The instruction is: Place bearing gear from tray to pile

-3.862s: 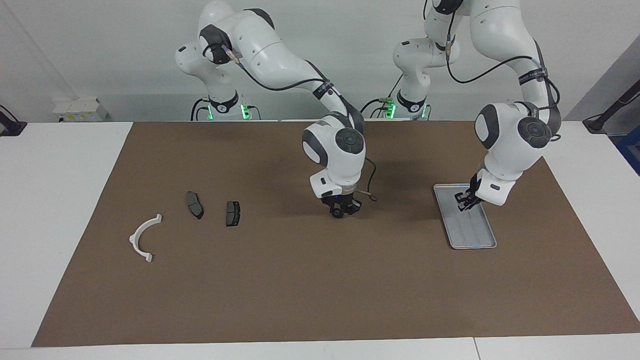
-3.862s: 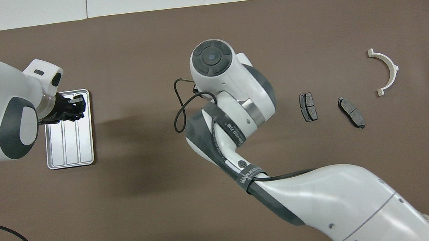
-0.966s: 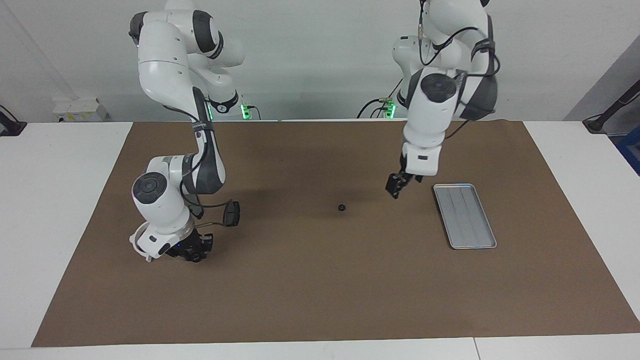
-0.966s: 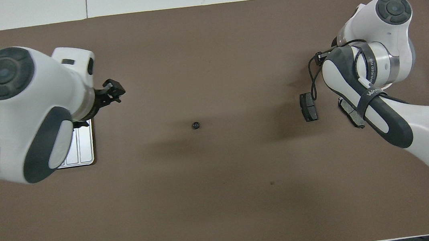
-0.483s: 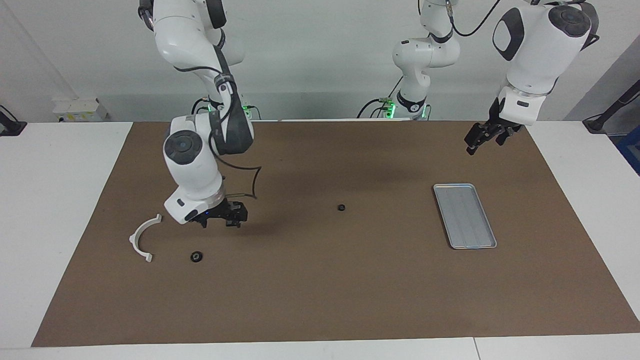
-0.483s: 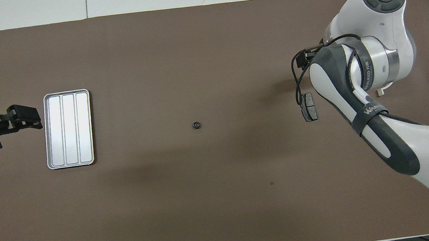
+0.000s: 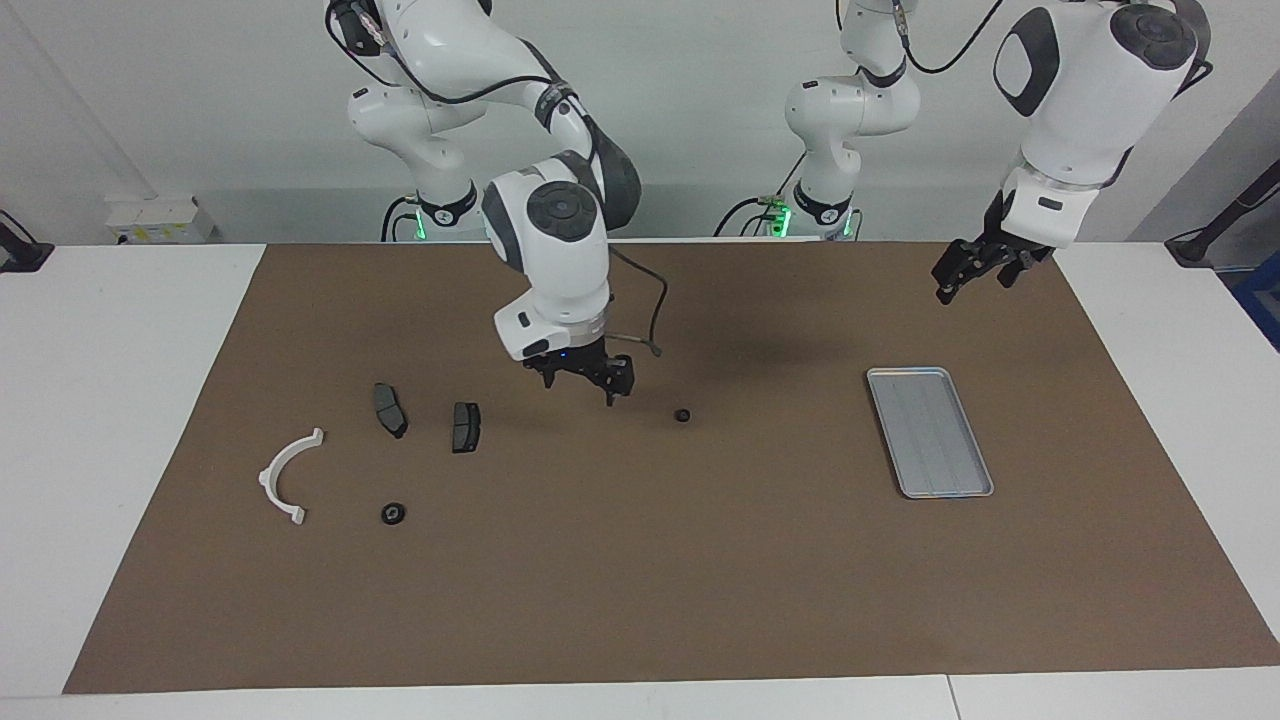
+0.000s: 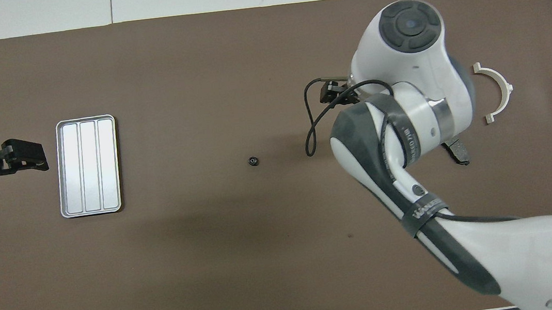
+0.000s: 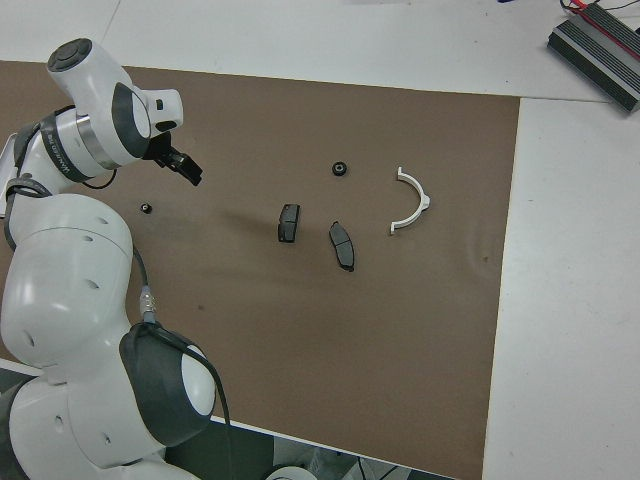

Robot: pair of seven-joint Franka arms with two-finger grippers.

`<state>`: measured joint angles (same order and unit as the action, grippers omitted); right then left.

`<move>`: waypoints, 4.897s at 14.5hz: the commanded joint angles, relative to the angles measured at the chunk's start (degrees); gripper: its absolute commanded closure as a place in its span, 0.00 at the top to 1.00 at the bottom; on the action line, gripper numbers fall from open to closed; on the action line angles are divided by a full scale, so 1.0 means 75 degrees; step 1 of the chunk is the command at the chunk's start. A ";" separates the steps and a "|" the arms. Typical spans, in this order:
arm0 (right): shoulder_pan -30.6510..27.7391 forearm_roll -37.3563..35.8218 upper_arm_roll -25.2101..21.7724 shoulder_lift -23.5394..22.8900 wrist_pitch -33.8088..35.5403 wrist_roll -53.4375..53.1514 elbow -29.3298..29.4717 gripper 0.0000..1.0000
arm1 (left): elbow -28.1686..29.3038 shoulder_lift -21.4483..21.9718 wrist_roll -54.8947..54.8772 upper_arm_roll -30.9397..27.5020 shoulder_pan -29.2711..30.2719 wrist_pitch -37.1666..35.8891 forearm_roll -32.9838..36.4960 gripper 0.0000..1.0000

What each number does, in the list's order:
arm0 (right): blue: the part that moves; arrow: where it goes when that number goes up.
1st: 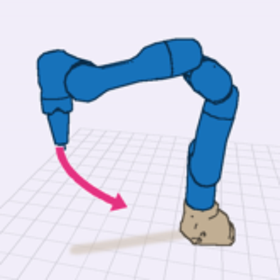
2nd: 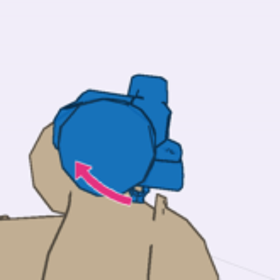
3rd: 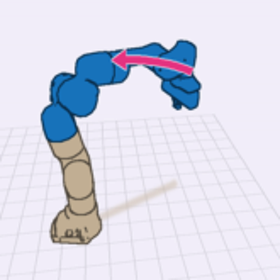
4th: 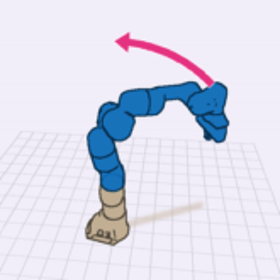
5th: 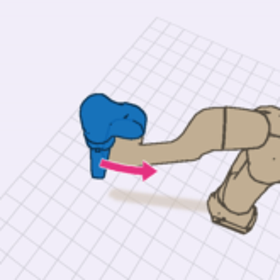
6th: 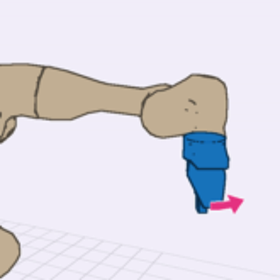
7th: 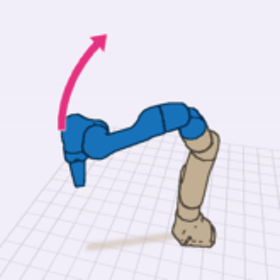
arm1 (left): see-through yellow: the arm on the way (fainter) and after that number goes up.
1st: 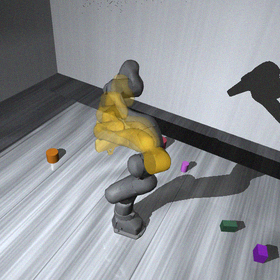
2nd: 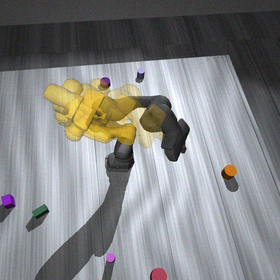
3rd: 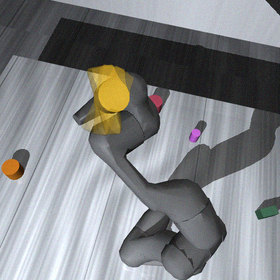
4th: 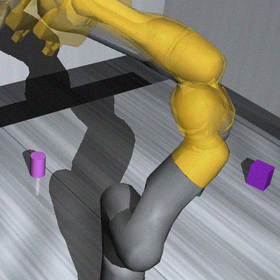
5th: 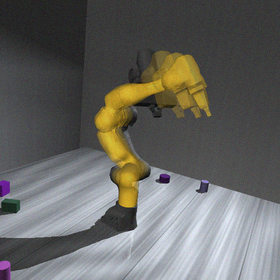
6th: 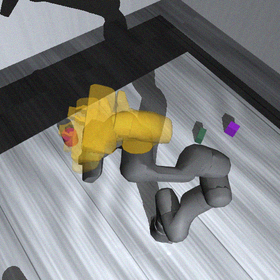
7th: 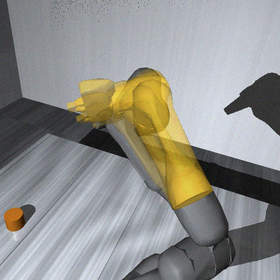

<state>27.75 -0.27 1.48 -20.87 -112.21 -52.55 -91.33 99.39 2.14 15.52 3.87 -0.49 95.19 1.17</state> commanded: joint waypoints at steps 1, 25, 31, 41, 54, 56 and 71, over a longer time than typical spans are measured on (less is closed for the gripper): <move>0.0376 0.0224 -0.0045 -0.0169 -0.0074 -0.0946 0.0328 1.00 | -0.0524 -0.0378 -0.0182 -0.0257 -0.0088 -0.0188 -0.0236 1.00; 0.1375 -0.0397 -0.0045 -0.2162 -0.2066 -0.2310 0.0541 0.92 | -0.0432 -0.0110 -0.0183 -0.0340 -0.0334 -0.0575 -0.0366 1.00; 0.1386 -0.0304 -0.0045 -0.2150 -0.2008 -0.2286 0.0493 0.68 | -0.0444 0.0055 -0.0218 -0.0352 -0.0357 -0.0623 -0.0437 1.00; 0.1410 -0.0186 0.0014 -0.2127 -0.2090 -0.2263 0.0376 0.00 | -0.0444 0.0066 -0.0136 -0.0352 -0.0416 -0.0599 -0.0437 1.00; -0.0860 -0.0140 0.0002 -0.0640 0.0979 0.2535 0.1548 0.00 | -0.0444 0.0066 -0.0124 -0.0352 -0.0416 -0.0599 -0.0437 1.00; -0.1516 -0.0140 -0.0009 -0.0440 0.1260 0.4046 0.1548 0.00 | -0.0444 0.0066 -0.0124 -0.0352 -0.0416 -0.0599 -0.0437 1.00; -0.4331 -0.0140 -0.0021 -0.0988 -0.1080 0.8880 0.0341 0.00 | -0.0444 0.0066 -0.0124 -0.0352 -0.0416 -0.0599 -0.0437 1.00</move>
<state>-2.73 -1.53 0.44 -27.01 -117.15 11.23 -87.10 94.83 1.36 14.65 1.58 -3.31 90.66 -1.31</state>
